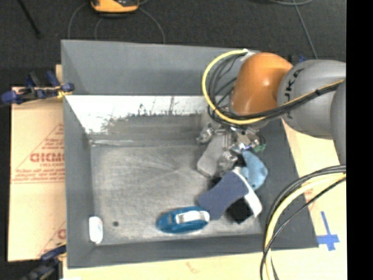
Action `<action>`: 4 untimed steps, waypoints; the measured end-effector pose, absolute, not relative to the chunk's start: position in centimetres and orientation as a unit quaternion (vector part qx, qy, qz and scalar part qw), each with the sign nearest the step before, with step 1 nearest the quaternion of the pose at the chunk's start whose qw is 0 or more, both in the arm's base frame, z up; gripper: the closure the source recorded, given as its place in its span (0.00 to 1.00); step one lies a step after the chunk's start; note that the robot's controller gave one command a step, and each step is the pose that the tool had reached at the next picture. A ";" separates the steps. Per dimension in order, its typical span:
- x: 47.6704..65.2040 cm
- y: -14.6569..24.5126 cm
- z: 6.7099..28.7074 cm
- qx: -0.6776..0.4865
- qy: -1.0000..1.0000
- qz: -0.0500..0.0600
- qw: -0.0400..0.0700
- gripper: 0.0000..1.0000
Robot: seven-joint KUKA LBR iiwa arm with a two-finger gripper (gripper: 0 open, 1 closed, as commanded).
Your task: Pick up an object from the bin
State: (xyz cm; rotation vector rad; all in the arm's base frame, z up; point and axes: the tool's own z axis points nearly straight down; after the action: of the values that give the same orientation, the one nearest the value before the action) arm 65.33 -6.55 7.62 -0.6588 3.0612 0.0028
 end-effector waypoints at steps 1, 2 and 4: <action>66.0 -4.5 7.6 -0.307 0.952 -0.004 0.008 1.00; 66.0 -4.4 7.6 -0.306 0.952 -0.003 0.008 1.00; 66.0 -4.4 8.1 -0.304 0.953 0.002 0.001 1.00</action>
Offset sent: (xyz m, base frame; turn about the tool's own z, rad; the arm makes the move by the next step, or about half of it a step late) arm 0.0000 0.0000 0.0000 0.0000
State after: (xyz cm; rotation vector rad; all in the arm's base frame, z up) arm 65.95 -4.42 8.13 -0.9542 2.9915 0.0052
